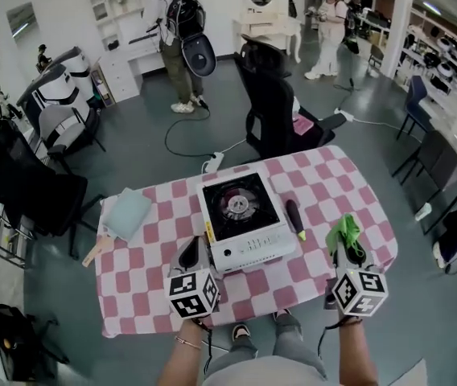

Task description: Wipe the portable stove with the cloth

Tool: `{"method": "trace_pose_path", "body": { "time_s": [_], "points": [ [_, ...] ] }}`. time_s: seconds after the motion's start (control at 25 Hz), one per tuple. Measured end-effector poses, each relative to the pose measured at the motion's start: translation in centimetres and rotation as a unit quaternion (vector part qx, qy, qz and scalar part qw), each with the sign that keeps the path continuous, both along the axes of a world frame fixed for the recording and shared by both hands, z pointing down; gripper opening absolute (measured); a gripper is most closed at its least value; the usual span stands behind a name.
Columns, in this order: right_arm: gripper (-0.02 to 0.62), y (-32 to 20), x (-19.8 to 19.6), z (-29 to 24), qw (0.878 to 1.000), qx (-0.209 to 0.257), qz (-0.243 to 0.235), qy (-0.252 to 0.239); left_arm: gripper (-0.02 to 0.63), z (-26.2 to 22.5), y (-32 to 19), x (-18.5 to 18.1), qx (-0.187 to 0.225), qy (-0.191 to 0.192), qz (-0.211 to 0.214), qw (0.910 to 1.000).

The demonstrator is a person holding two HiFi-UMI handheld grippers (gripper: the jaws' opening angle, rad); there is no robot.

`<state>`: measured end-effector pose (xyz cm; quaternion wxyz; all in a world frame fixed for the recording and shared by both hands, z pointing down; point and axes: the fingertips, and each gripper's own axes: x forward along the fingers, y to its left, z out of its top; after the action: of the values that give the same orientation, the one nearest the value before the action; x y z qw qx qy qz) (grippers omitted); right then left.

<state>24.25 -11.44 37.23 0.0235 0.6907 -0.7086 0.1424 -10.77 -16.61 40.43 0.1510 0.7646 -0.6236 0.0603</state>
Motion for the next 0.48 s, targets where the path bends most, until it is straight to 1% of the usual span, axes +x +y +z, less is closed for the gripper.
{"method": "trace_pose_path", "body": {
  "time_s": [0.24, 0.48],
  "points": [
    [0.086, -6.6, 0.2, 0.6, 0.997, -0.009, -0.082, -0.001, 0.0, -0.2, -0.1, -0.3, -0.004, -0.004, -0.074, 0.9972],
    [0.087, -11.6, -0.7, 1.3, 0.988, -0.02, -0.155, 0.002, 0.0, -0.1, 0.9, -1.0, -0.007, -0.006, -0.142, 0.9899]
  ]
}}
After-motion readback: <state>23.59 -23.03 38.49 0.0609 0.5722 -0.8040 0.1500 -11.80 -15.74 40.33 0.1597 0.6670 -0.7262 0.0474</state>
